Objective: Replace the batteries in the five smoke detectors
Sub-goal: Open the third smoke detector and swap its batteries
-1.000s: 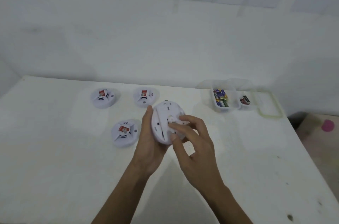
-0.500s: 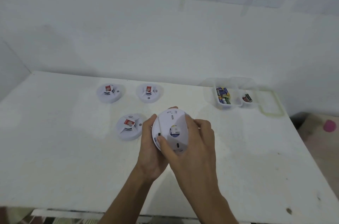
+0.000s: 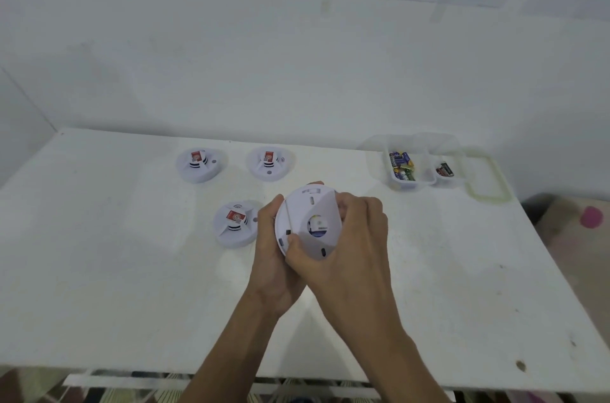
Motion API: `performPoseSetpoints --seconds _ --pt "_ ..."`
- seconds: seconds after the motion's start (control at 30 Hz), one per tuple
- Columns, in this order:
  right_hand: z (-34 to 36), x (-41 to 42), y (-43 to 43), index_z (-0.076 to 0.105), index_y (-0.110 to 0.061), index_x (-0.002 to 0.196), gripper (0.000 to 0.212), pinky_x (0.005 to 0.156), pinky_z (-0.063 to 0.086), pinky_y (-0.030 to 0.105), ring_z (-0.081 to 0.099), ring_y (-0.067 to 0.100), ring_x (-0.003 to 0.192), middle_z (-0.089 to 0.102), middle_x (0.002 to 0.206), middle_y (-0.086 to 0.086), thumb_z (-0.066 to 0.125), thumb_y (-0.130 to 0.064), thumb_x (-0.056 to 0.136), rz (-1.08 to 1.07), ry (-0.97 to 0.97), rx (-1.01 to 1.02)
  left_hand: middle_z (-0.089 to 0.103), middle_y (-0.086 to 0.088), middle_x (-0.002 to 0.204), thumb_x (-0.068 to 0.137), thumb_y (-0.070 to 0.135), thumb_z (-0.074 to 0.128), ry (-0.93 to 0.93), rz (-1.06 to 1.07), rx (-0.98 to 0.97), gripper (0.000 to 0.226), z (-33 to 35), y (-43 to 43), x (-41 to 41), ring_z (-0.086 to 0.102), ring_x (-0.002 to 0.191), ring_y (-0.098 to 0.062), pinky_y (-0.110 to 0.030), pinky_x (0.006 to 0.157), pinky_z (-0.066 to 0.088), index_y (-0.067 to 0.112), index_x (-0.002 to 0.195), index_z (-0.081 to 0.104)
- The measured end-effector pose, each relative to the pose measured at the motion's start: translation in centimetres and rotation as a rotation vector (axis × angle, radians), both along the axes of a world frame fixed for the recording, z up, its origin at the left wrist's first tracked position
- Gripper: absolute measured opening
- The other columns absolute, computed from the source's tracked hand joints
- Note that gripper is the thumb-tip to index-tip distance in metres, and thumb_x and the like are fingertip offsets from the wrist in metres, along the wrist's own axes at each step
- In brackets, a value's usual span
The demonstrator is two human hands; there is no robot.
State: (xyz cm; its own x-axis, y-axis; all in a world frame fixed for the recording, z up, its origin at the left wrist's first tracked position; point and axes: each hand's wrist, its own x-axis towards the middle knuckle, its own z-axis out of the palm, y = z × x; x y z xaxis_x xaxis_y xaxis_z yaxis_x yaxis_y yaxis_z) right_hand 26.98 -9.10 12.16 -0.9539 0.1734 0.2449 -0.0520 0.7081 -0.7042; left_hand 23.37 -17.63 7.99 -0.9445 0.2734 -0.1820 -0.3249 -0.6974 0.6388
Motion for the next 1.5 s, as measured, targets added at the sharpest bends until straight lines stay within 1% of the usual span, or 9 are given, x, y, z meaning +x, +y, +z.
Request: performPoseSetpoints --seconds 0.3,0.43,0.6,0.77,0.93,1.1,1.23,1.4,1.5 --pt "0.7 0.2 0.3 0.038 -0.019 0.128 0.068 0.088 0.046 0.028 0.028 0.007 0.105 0.031 0.112 -0.008 0.072 -0.039 0.072 0.023 -0.001 0.048 0.072 -0.010 0.098 0.082 0.047 0.037 0.004 0.001 -0.026 0.050 0.4 0.3 0.5 0.071 0.085 -0.020 -0.030 0.069 0.059 0.021 0.098 0.077" --pt "0.8 0.0 0.2 0.037 -0.019 0.128 0.069 0.086 0.046 0.028 0.027 0.008 0.106 0.032 0.115 -0.006 0.072 -0.038 0.072 0.011 0.005 0.054 0.064 -0.015 0.116 0.087 0.047 0.033 -0.017 0.014 -0.084 0.059 0.6 0.1 0.3 0.065 0.100 -0.023 -0.030 0.077 0.057 0.013 0.129 0.057" --pt "0.6 -0.4 -0.3 0.039 -0.017 0.130 0.069 0.084 0.046 0.029 0.031 0.012 0.102 0.038 0.115 0.000 0.071 -0.034 0.071 -0.014 0.053 0.095 0.073 -0.006 0.091 0.083 0.043 0.036 0.045 0.024 -0.078 0.048 0.7 0.4 -0.2 0.071 0.080 -0.016 -0.025 0.065 0.057 0.020 0.099 0.074" --pt "0.5 -0.8 -0.7 0.034 -0.027 0.119 0.063 0.073 0.050 0.029 0.036 0.013 0.095 0.043 0.111 0.002 0.064 -0.035 0.064 -0.065 0.121 0.075 0.072 -0.004 0.083 0.082 0.042 0.038 0.061 0.056 -0.092 0.044 0.7 0.7 -0.8 0.070 0.076 -0.014 -0.024 0.063 0.056 0.023 0.092 0.076" --pt "1.1 -1.5 0.1 0.033 -0.023 0.126 0.063 0.085 0.044 0.024 0.025 0.008 0.101 0.034 0.118 -0.003 0.070 -0.032 0.076 0.006 -0.041 0.099 0.071 -0.005 0.085 0.081 0.046 0.037 0.035 0.044 -0.073 0.048 0.6 0.8 -1.2 0.070 0.075 -0.015 -0.026 0.063 0.057 0.016 0.107 0.065" --pt "-0.5 -2.0 -0.7 0.038 -0.020 0.108 0.067 0.062 0.052 0.029 0.040 0.014 0.087 0.052 0.100 0.006 0.077 -0.030 0.055 -0.120 0.142 0.166 0.071 0.000 0.070 0.079 0.042 0.035 0.052 0.071 -0.085 0.045 0.6 1.3 -1.2 0.069 0.063 -0.009 -0.022 0.055 0.055 0.027 0.074 0.078" --pt "-1.1 -2.4 -0.6 0.037 -0.020 0.107 0.069 0.059 0.049 0.025 0.041 0.014 0.085 0.054 0.101 0.008 0.081 -0.023 0.054 -0.146 0.196 0.180 0.071 0.002 0.069 0.078 0.045 0.034 0.015 0.080 -0.101 0.043 0.0 1.3 -1.6 0.069 0.063 -0.010 -0.023 0.055 0.056 0.024 0.090 0.069" --pt "-1.0 -2.6 -0.9 0.048 -0.014 0.112 0.060 0.065 0.053 0.031 0.045 0.015 0.090 0.059 0.105 0.012 0.077 -0.025 0.060 -0.142 0.193 0.081 0.073 0.001 0.075 0.080 0.048 0.036 0.026 0.059 -0.085 0.047 -0.2 0.8 -2.1 0.070 0.068 -0.010 -0.023 0.060 0.057 0.030 0.076 0.079" --pt "-0.7 -2.2 -0.1 0.040 -0.026 0.109 0.050 0.065 0.042 0.009 0.044 0.011 0.095 0.051 0.109 -0.001 0.066 -0.031 0.067 -0.025 0.175 0.071 0.074 -0.001 0.081 0.082 0.049 0.037 0.012 0.063 -0.063 0.047 -0.5 0.4 -2.3 0.071 0.073 -0.013 -0.024 0.062 0.057 0.027 0.084 0.079"
